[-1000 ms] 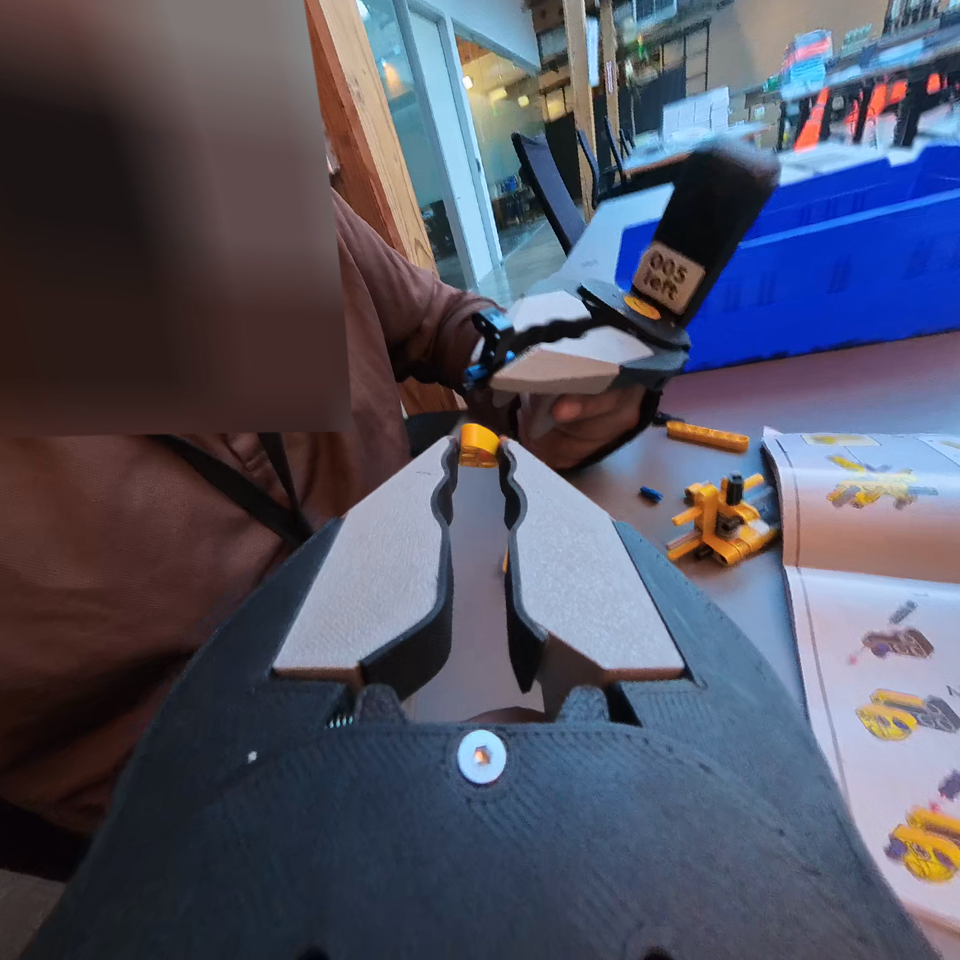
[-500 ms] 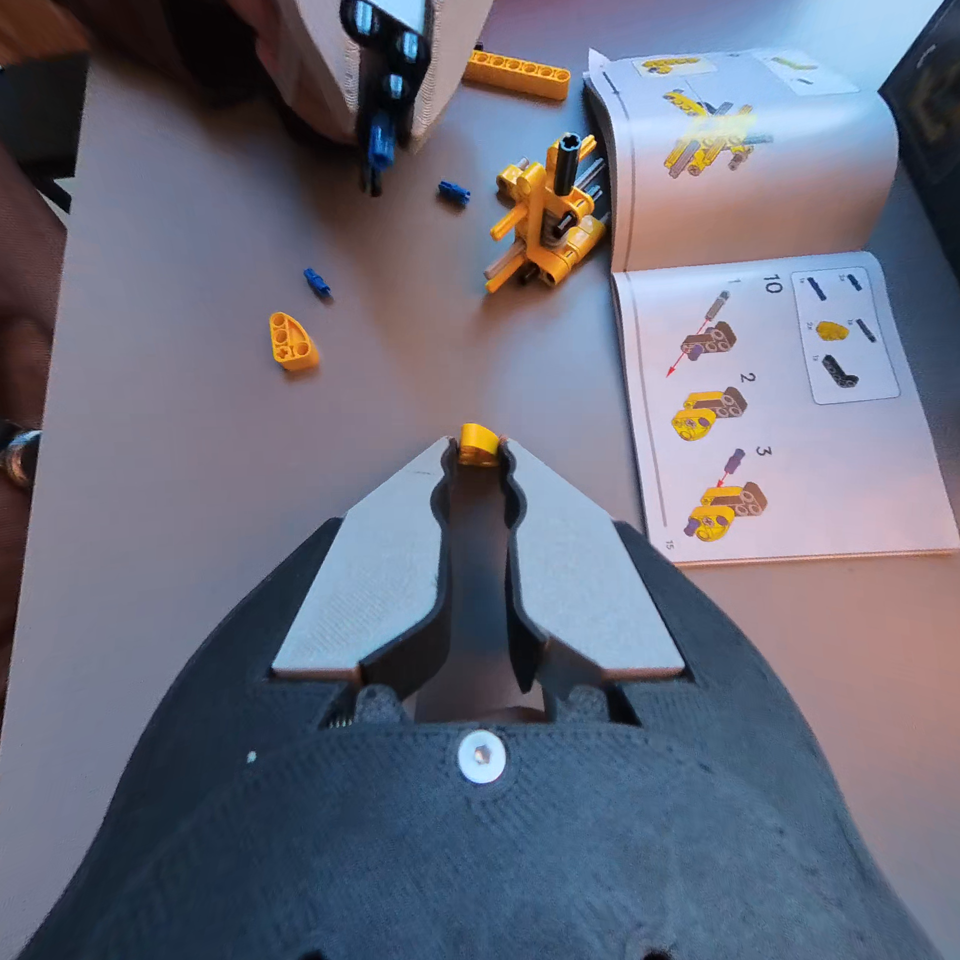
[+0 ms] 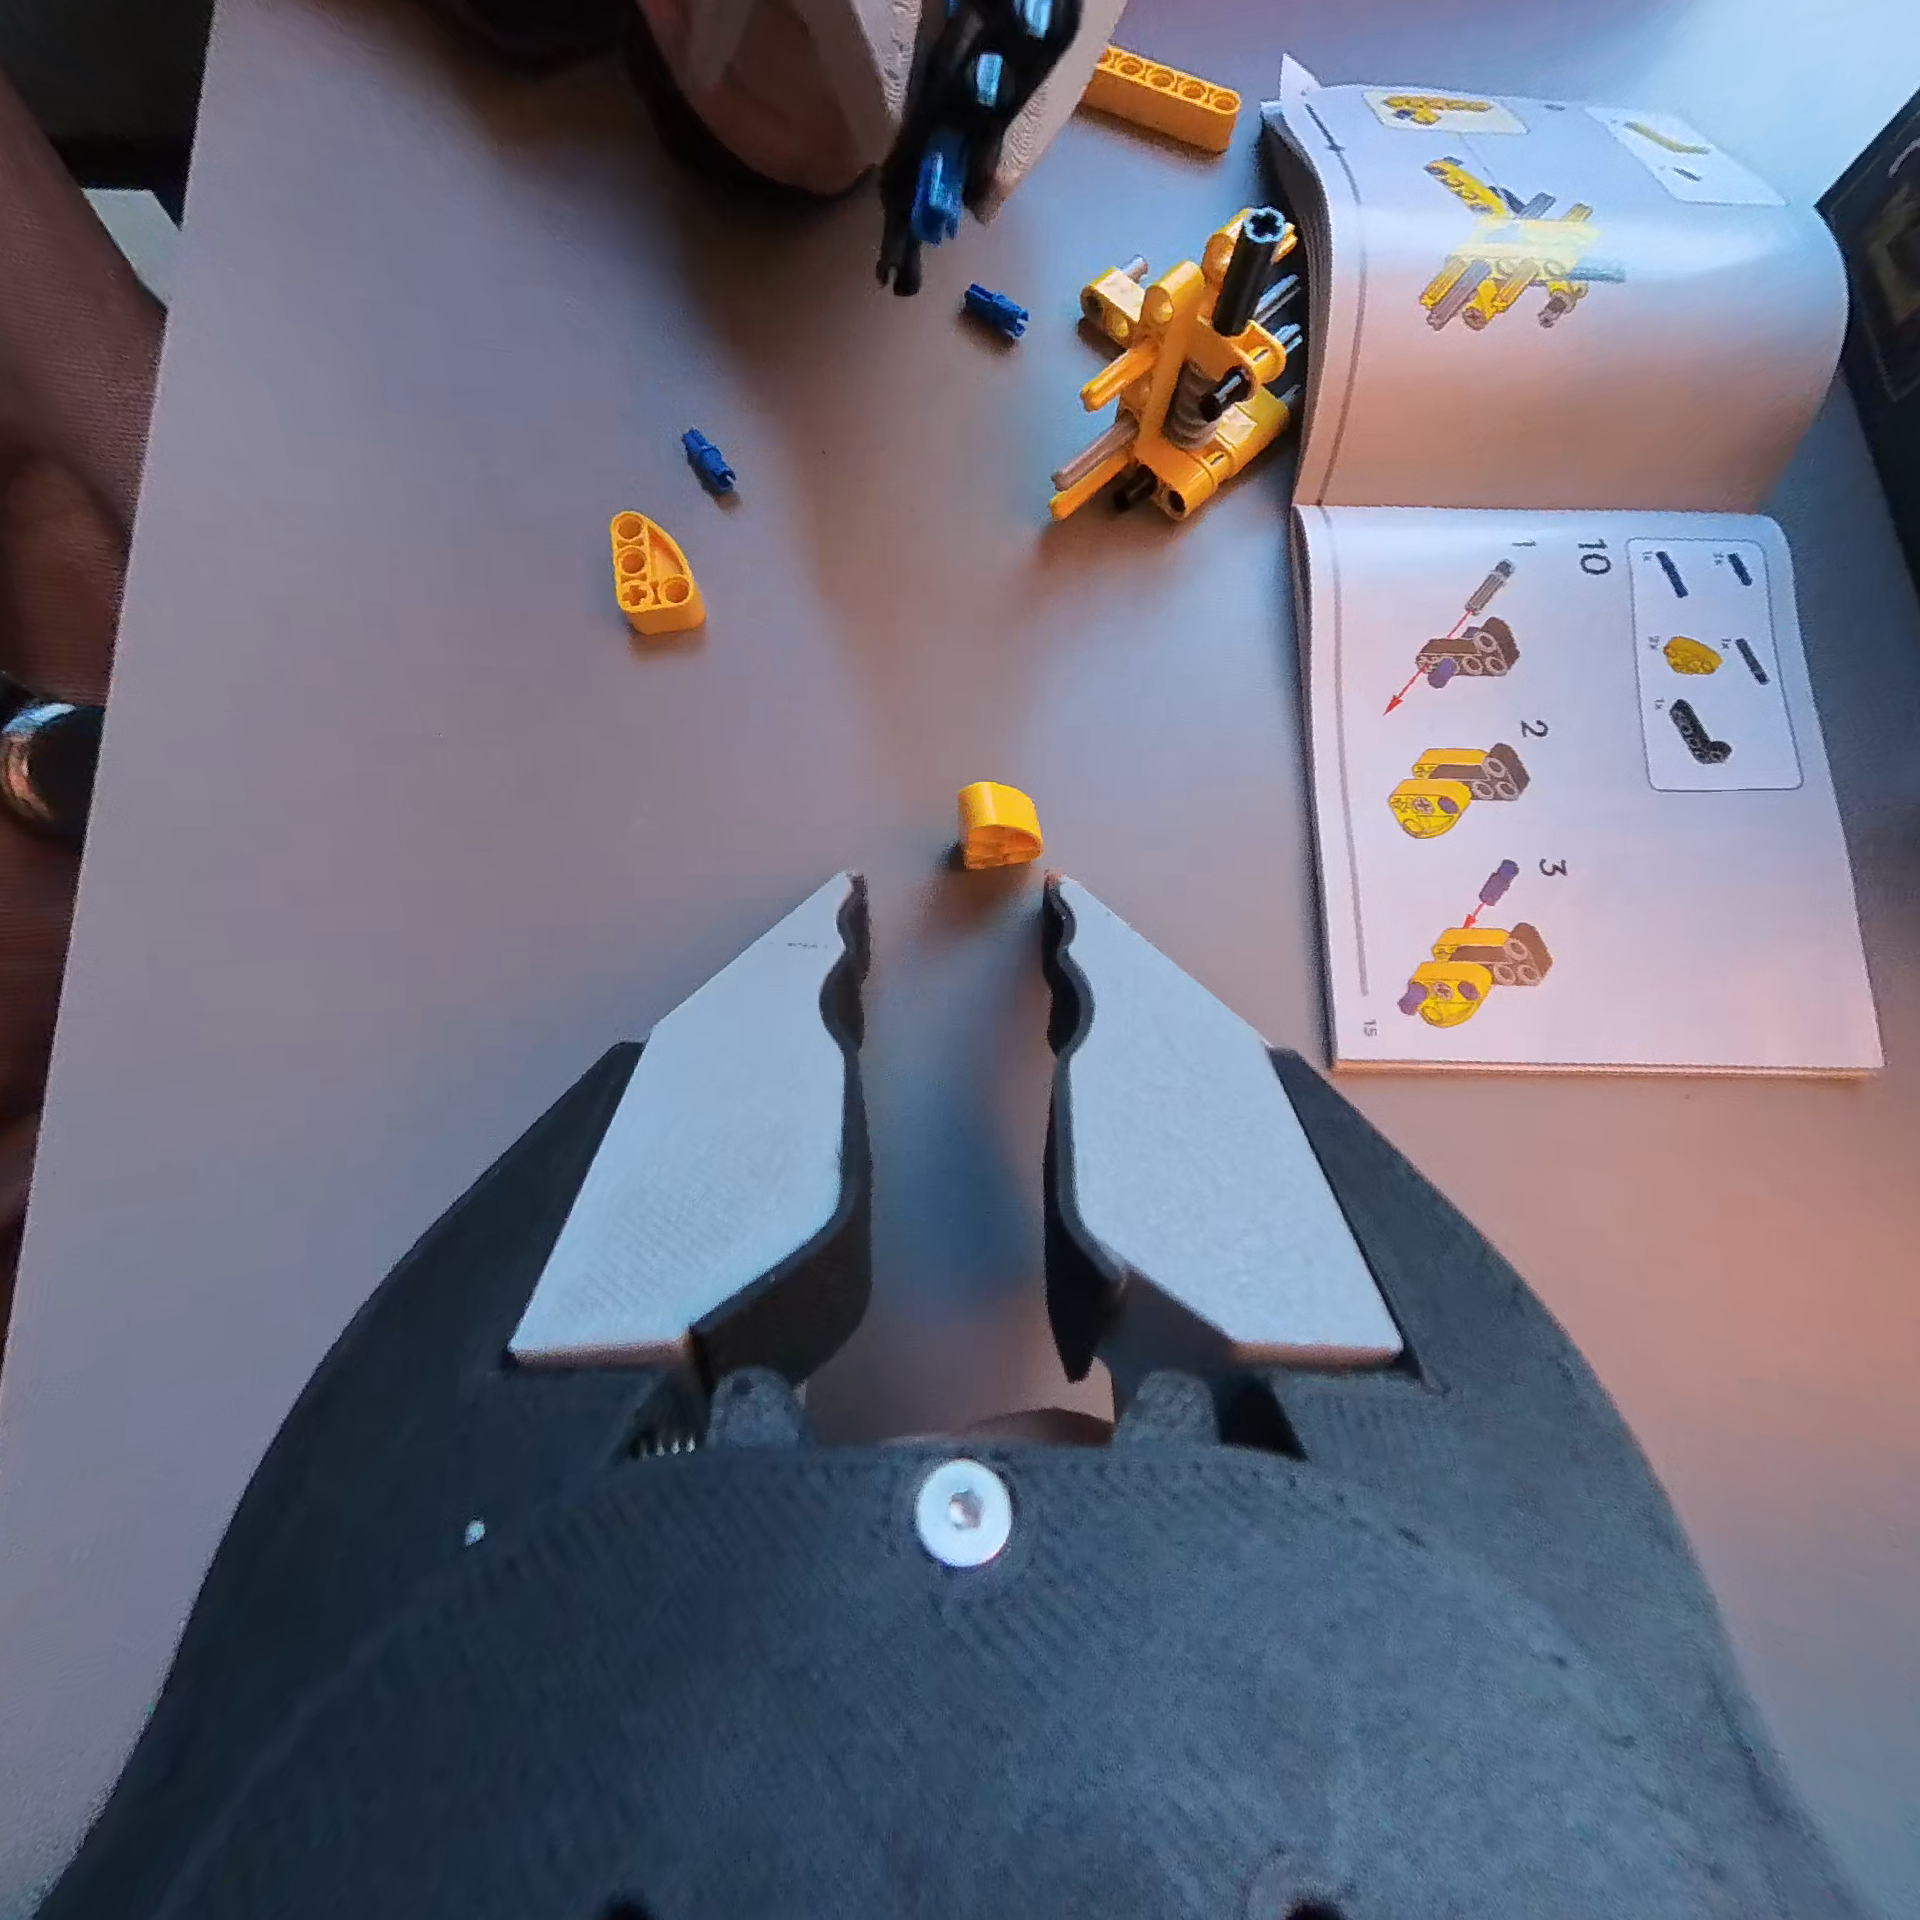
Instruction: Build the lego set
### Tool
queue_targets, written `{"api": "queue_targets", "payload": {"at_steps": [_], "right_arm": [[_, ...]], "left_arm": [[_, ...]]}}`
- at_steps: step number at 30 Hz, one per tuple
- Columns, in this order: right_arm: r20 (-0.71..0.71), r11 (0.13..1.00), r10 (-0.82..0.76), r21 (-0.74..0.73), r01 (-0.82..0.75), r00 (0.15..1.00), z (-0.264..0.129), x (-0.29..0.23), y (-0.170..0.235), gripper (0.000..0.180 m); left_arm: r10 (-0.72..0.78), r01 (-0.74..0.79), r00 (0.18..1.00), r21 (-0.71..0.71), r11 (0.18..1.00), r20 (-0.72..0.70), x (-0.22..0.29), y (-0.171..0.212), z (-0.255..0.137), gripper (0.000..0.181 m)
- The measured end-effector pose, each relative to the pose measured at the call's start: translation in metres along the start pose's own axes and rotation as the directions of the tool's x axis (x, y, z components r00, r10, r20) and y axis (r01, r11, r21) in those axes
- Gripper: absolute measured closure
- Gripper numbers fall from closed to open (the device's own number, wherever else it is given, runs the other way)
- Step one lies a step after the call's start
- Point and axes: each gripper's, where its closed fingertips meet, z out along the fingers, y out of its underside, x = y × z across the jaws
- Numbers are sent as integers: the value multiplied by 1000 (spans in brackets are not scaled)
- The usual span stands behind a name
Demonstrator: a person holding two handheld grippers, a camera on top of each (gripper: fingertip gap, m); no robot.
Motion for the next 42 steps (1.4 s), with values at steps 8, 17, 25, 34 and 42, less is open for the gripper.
{"api": "queue_targets", "payload": {"at_steps": [8, 17, 25, 34, 42], "right_arm": [[22, 999, 18, 26, -18, 1000, 0, 1, 1, 150], [17, 999, 7, 42, -8, 1000, 1, 1, -2, 150], [6, 999, 0, 53, -1, 1000, 1, 2, -5, 150], [1, 998, -6, 65, 6, 1000, 1, 2, -7, 149], [-9, 998, -9, 69, 10, 1000, 1, 3, -8, 150]], "left_arm": [[34, -32, 998, -30, 999, 48, -4, 3, -1, 176], [32, -28, 997, -48, 998, 72, -8, 6, -1, 176], [27, -23, 997, -51, 998, 74, -9, 7, 0, 176], [24, -20, 997, -50, 999, 72, -9, 6, 0, 176], [25, -22, 997, -53, 998, 71, -9, 7, 0, 176]]}}
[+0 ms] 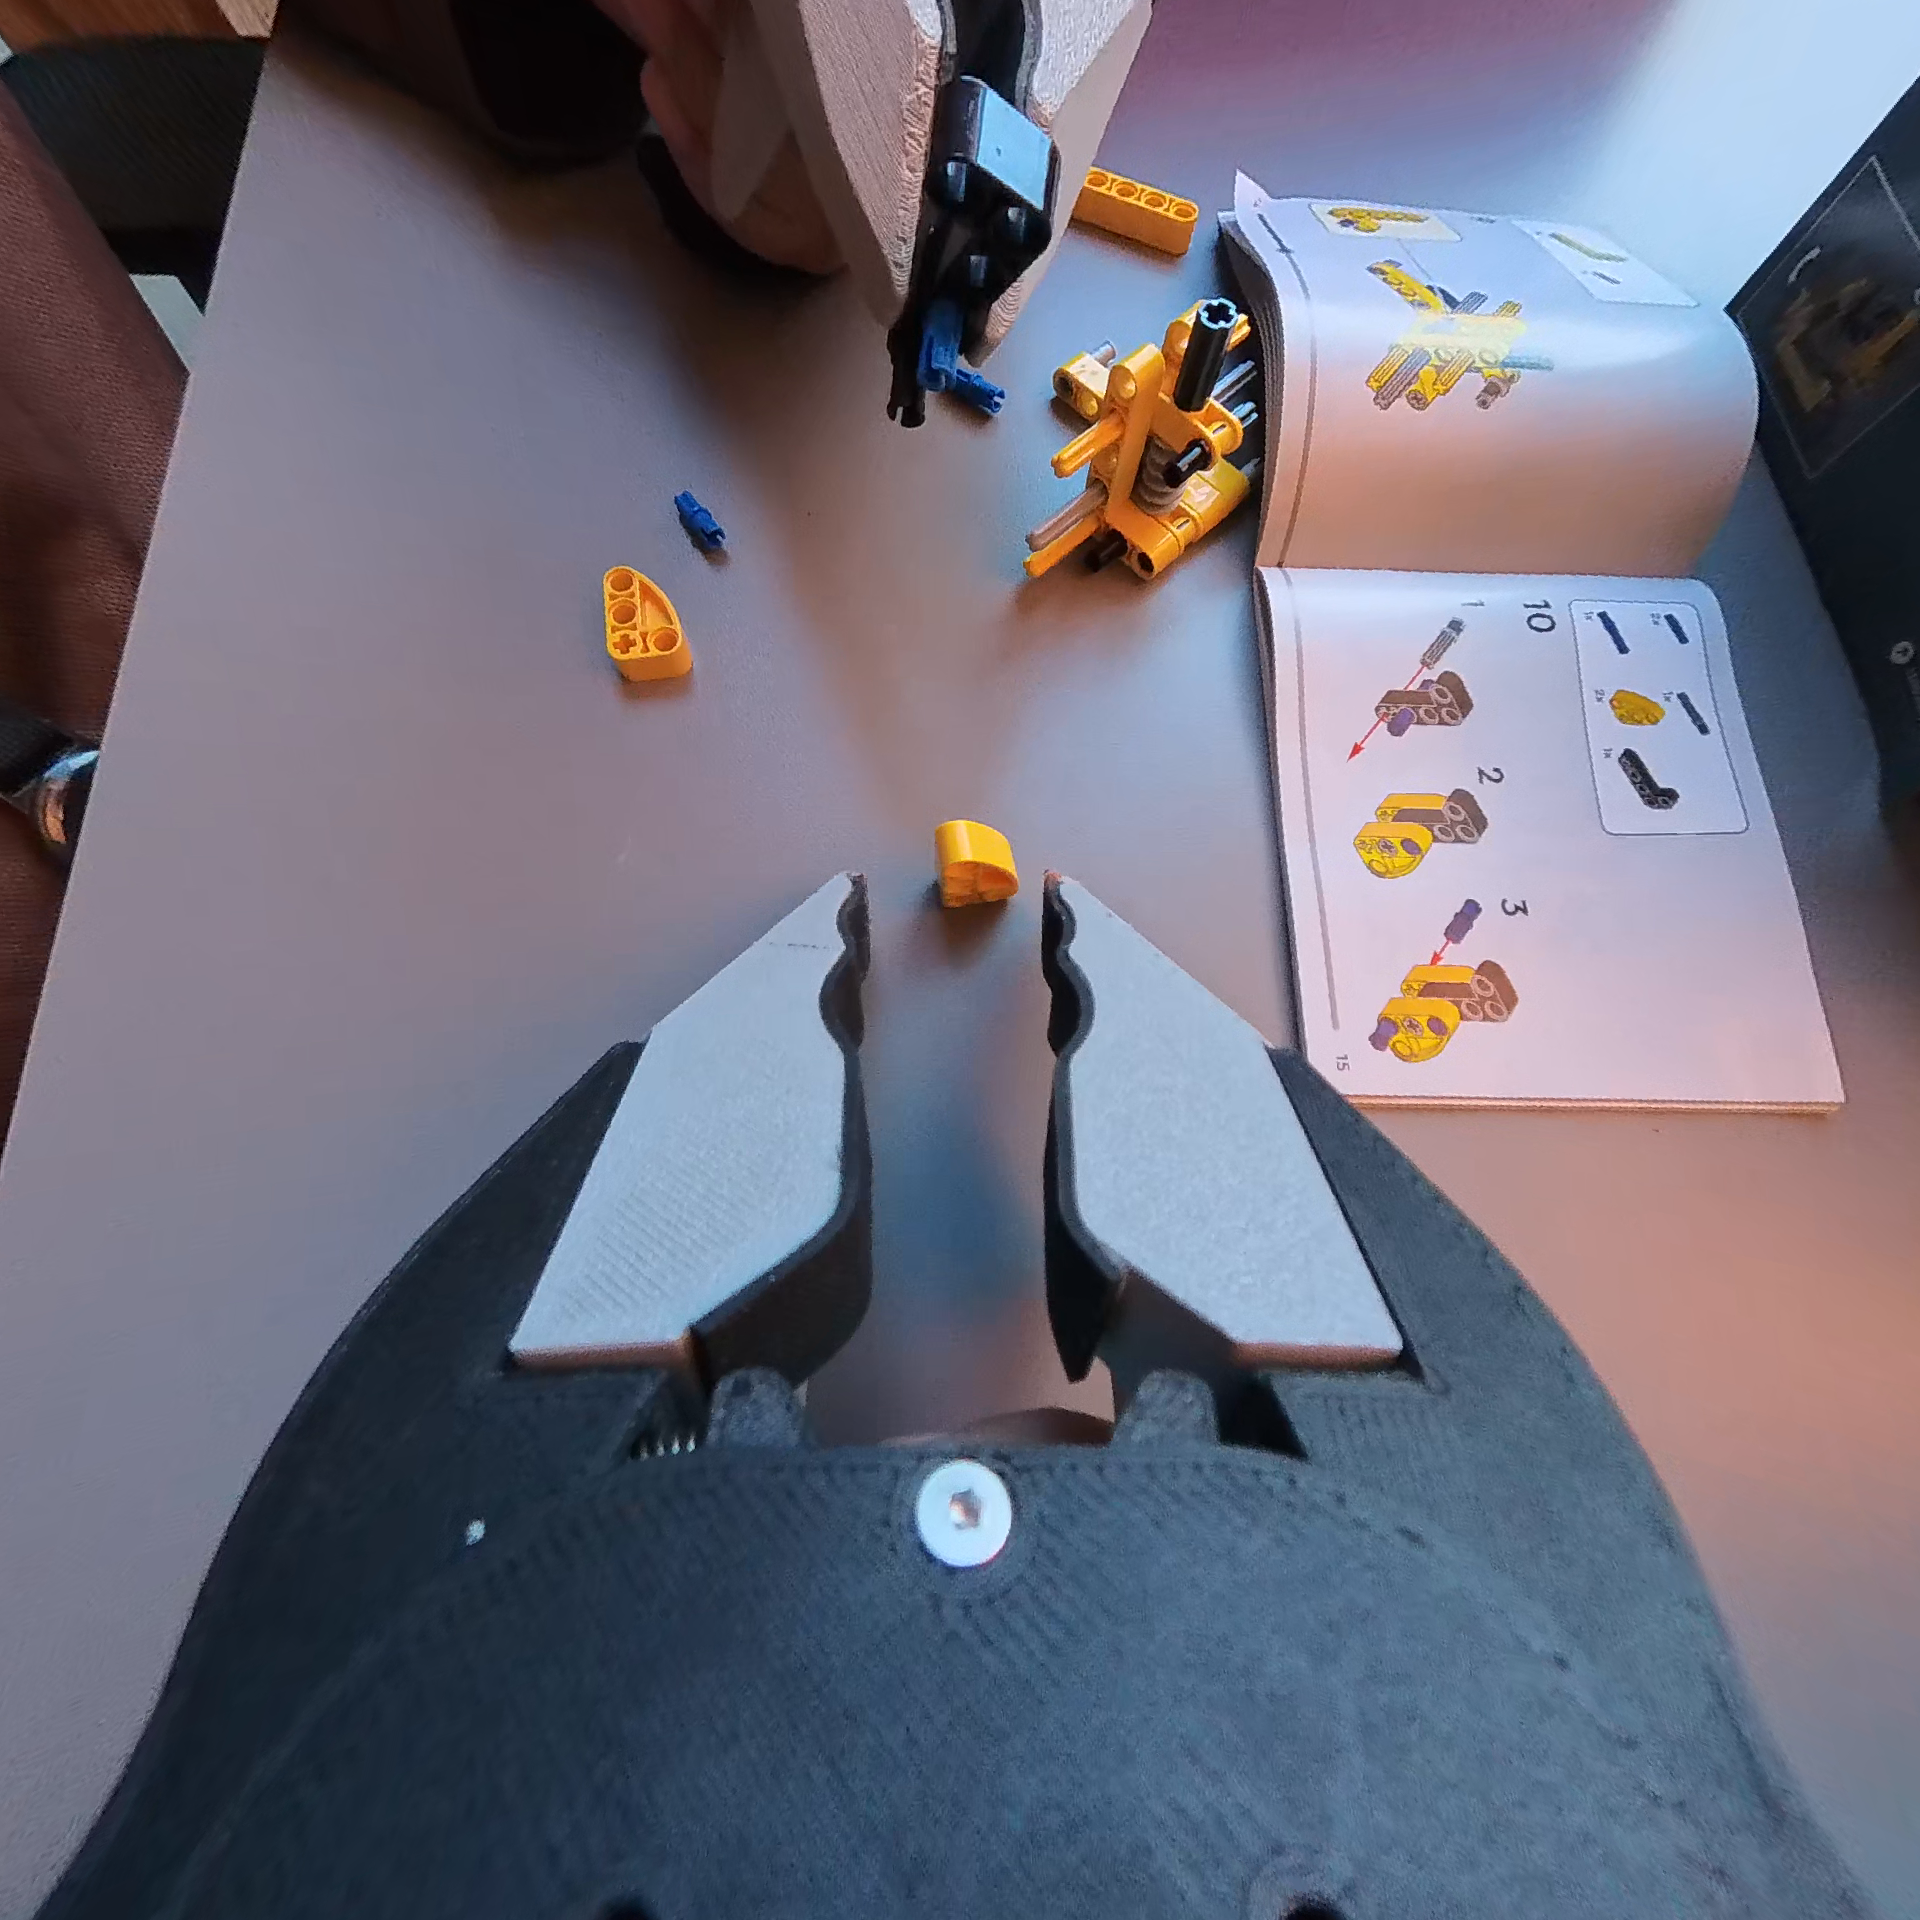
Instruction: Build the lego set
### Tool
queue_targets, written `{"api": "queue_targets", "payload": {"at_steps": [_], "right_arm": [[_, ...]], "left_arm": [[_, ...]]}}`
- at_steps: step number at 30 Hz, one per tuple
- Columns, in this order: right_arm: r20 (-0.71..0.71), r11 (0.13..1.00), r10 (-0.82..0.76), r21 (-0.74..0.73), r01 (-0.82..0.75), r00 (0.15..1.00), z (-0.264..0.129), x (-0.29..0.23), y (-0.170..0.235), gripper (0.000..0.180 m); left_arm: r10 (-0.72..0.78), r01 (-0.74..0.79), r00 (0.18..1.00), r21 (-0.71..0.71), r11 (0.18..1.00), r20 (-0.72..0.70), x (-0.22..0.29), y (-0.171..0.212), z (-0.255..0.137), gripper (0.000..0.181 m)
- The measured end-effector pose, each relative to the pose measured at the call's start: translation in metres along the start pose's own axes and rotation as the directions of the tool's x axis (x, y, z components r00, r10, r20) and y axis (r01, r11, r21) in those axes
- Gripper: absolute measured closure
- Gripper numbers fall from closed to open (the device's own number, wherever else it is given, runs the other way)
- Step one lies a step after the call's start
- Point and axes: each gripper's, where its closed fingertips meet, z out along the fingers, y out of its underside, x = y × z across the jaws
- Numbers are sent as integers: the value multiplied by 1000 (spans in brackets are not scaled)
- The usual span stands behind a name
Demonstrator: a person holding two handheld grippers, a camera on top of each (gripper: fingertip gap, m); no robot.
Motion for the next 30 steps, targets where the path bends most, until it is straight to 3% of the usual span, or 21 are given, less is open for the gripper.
{"api": "queue_targets", "payload": {"at_steps": [30], "right_arm": [[-19, 1000, 0, 16, 1, 1000, -1, 2, -1, 151]], "left_arm": [[-18, 19, 999, 21, 1000, -28, 2, -3, -1, 176]]}}
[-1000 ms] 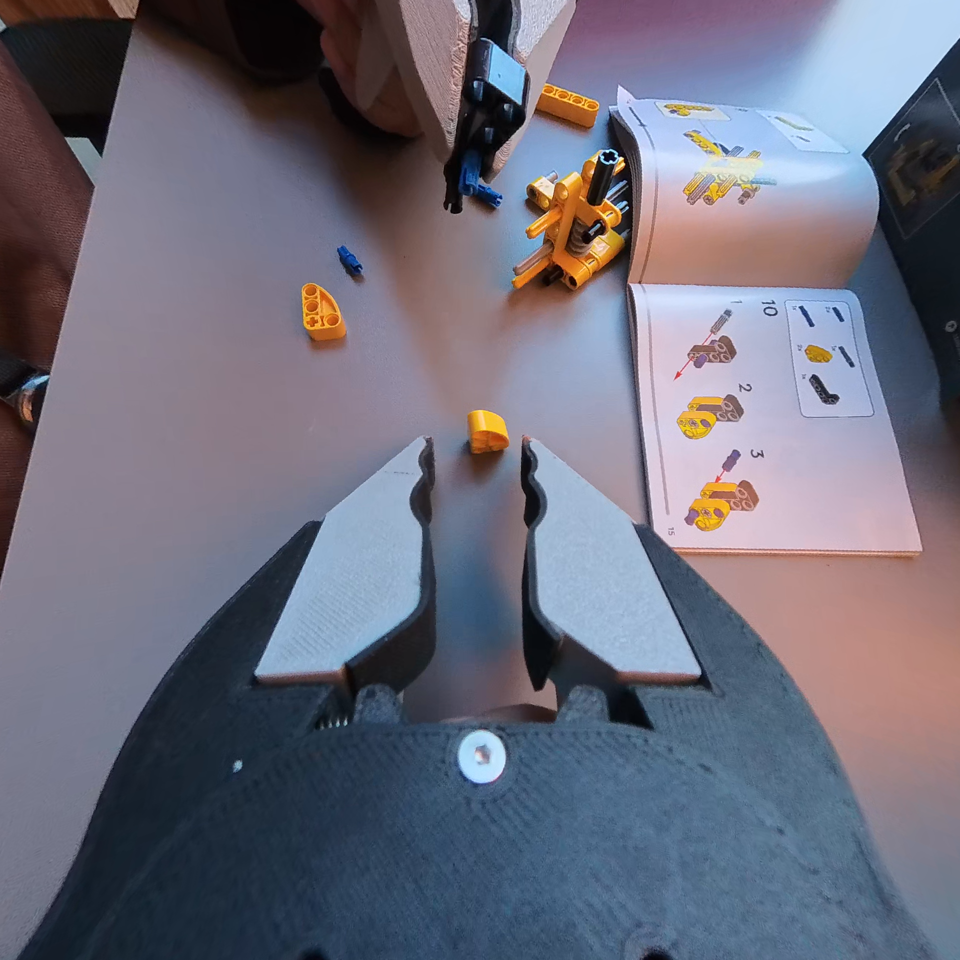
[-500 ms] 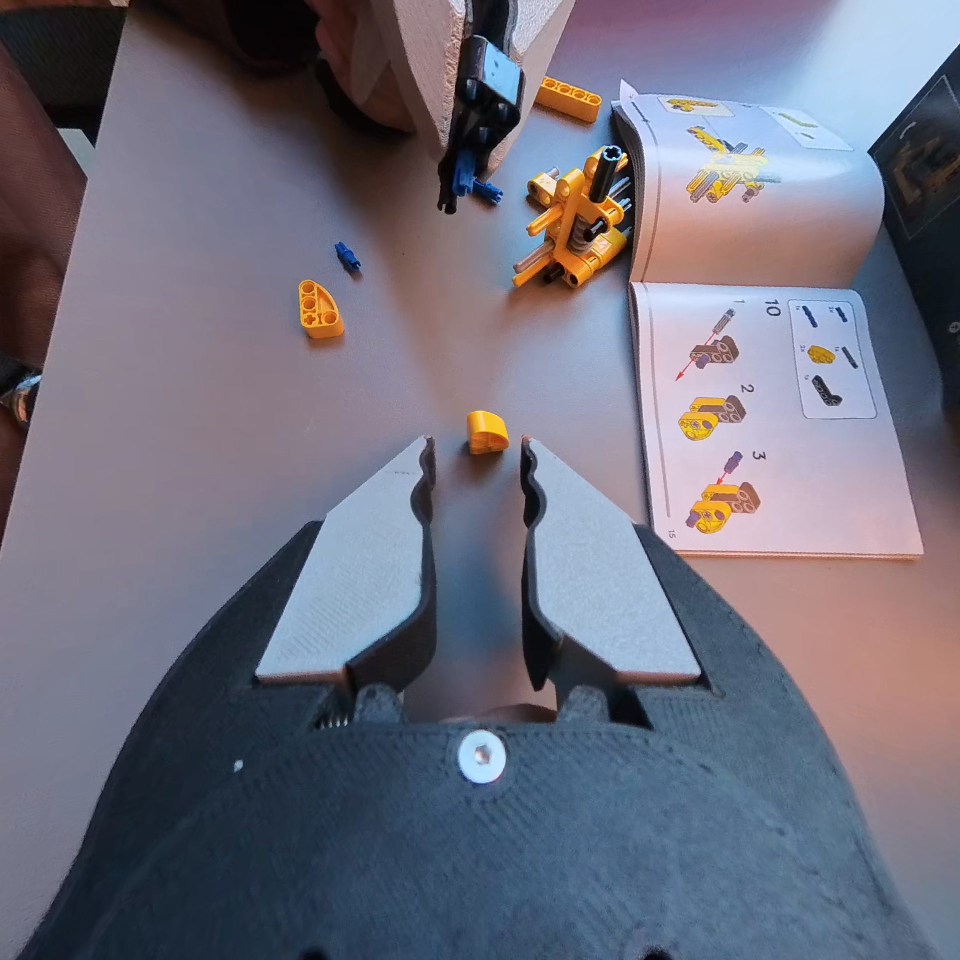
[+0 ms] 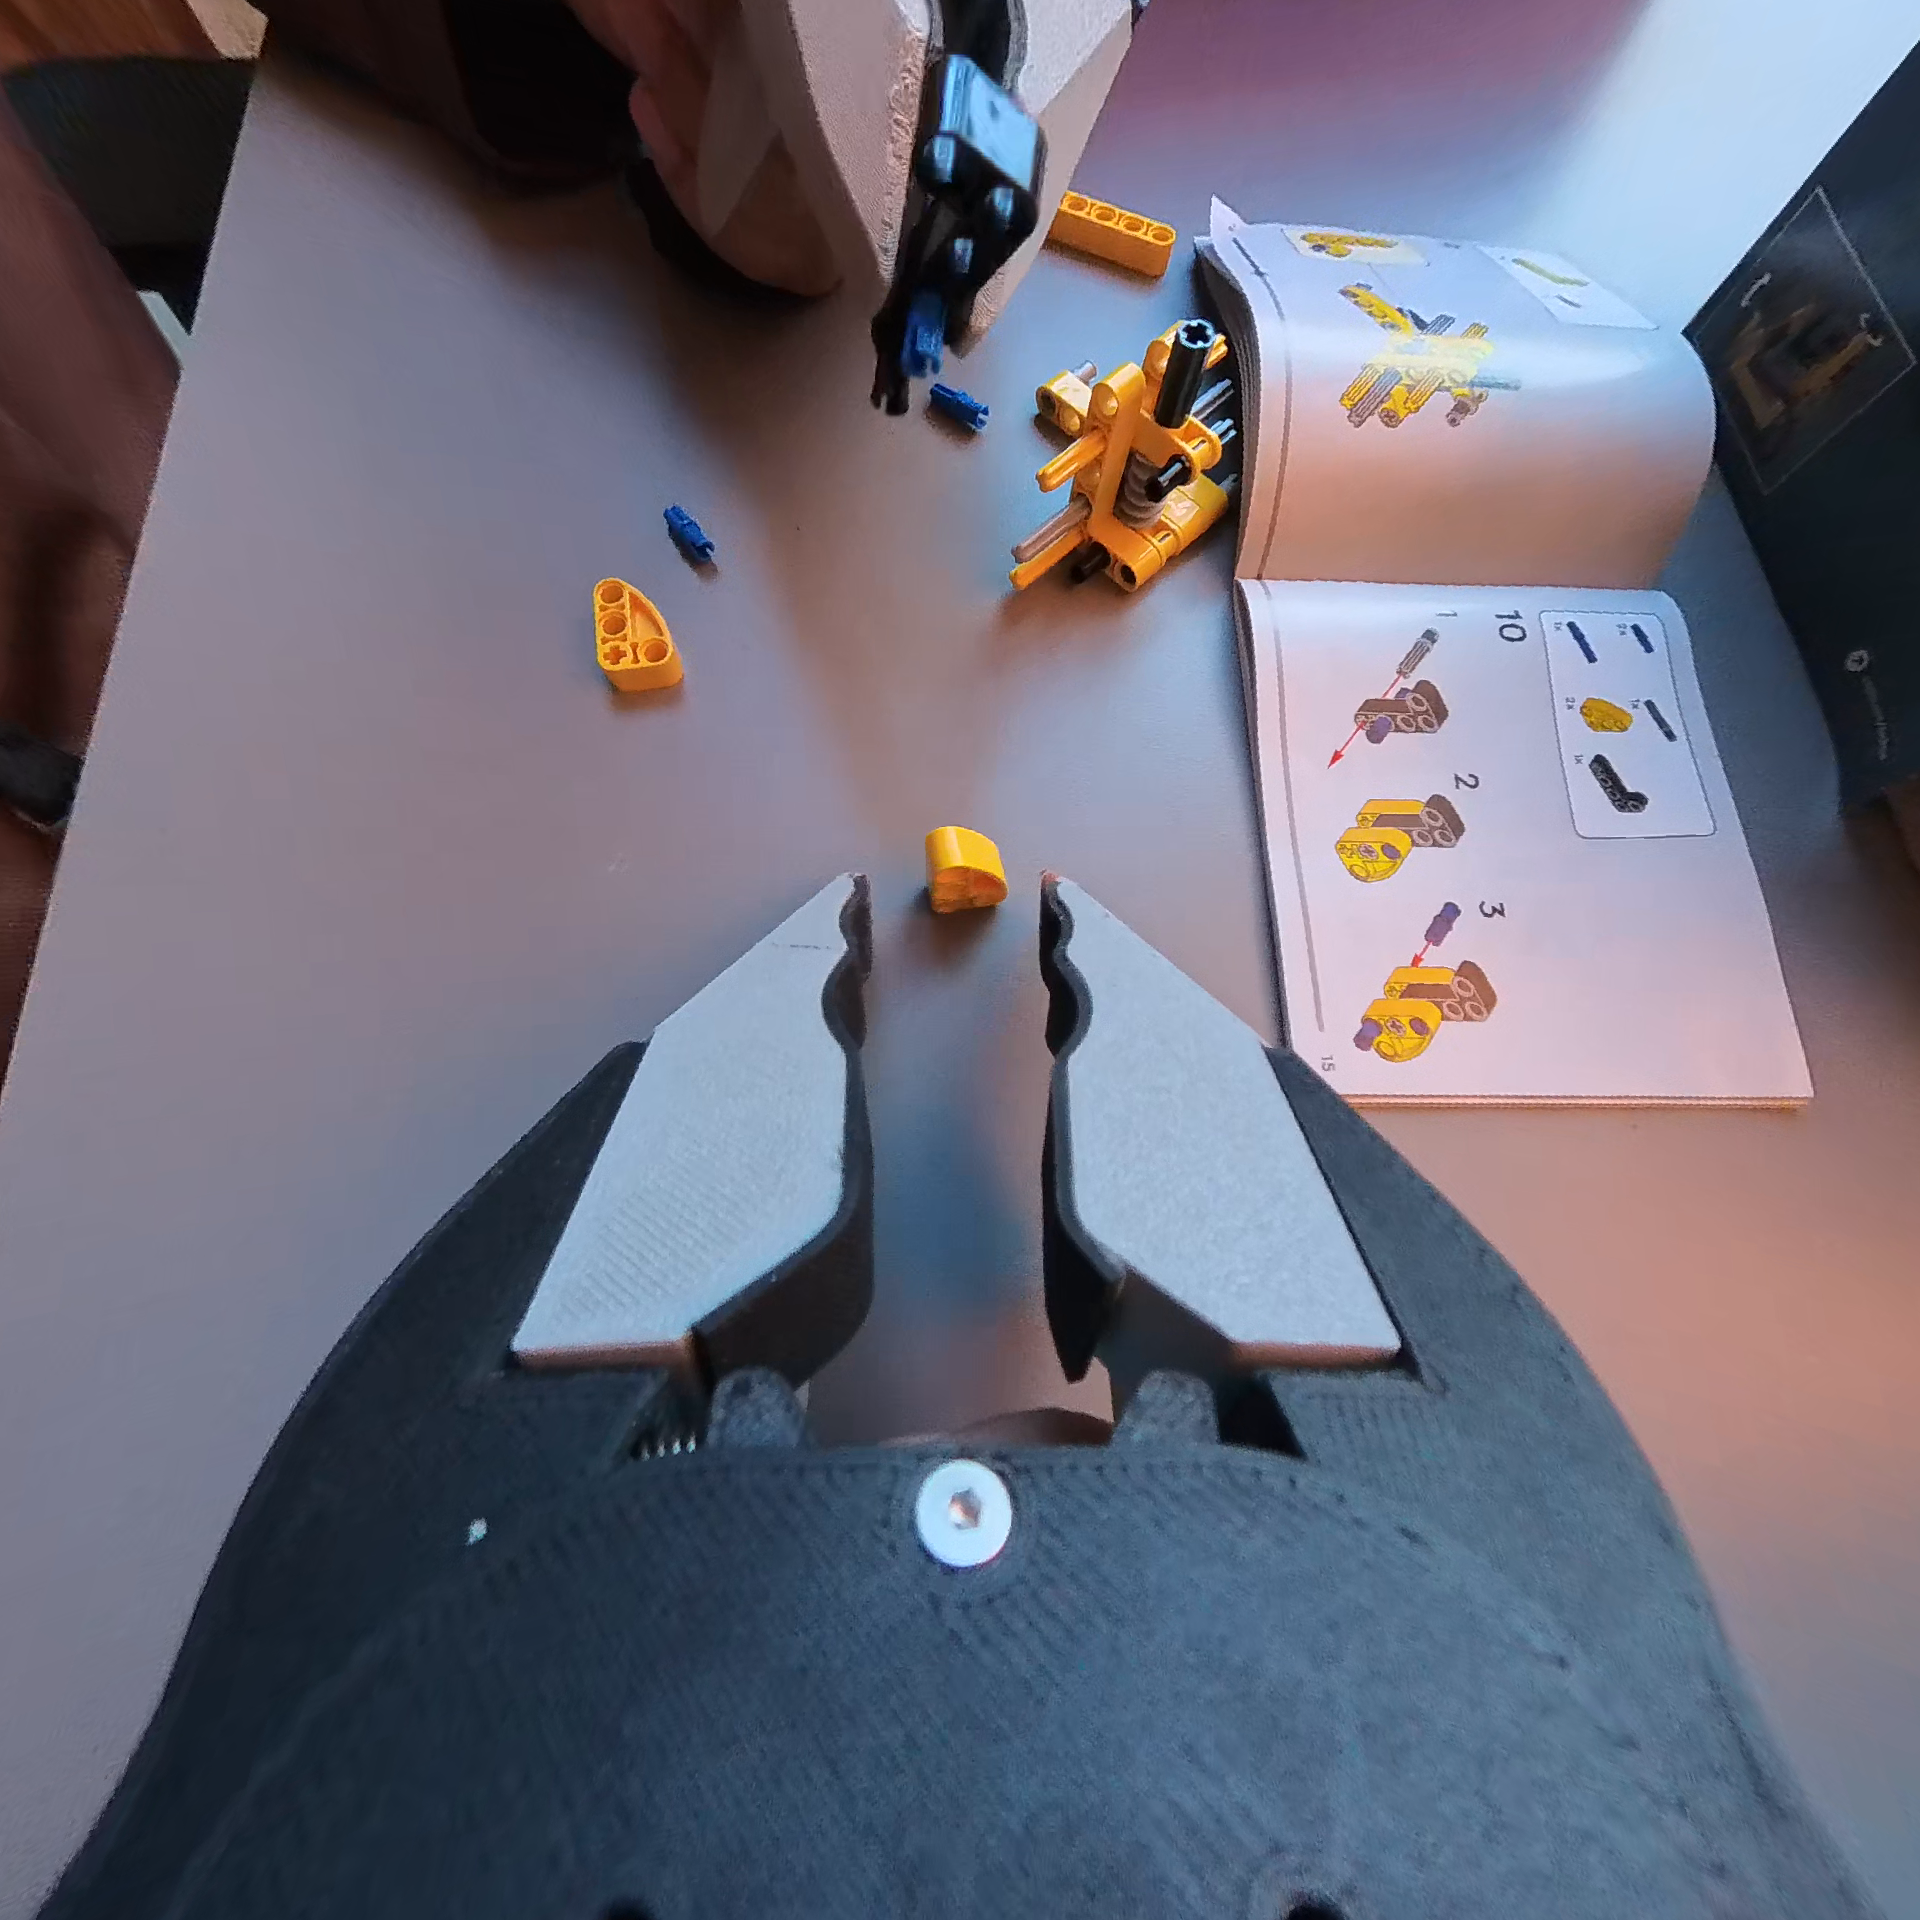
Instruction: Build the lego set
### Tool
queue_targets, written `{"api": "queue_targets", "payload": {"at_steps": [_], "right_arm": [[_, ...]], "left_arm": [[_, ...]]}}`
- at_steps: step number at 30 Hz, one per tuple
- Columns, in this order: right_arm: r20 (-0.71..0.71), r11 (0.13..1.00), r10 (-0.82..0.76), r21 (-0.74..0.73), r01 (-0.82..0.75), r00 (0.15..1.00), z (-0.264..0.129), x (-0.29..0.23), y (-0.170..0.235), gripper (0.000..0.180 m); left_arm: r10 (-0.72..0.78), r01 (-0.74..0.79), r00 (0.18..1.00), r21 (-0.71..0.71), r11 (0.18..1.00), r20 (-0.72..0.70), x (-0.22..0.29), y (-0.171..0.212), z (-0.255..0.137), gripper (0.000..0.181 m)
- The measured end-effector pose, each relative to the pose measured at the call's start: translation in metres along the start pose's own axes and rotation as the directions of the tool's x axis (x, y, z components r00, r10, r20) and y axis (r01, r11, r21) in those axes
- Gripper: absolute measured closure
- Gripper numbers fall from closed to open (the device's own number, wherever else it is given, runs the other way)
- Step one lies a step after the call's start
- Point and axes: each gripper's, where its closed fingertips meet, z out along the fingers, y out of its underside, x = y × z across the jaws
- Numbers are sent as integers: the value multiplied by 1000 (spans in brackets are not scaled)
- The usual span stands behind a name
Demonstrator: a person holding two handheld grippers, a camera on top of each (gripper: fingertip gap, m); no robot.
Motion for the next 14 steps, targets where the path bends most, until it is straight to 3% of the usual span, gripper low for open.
{"api": "queue_targets", "payload": {"at_steps": [14], "right_arm": [[-3, 996, 91, 27, -91, 996, -5, 7, -1, 150]], "left_arm": [[-89, 90, 996, 14, 996, -19, -7, -2, -2, 176]]}}
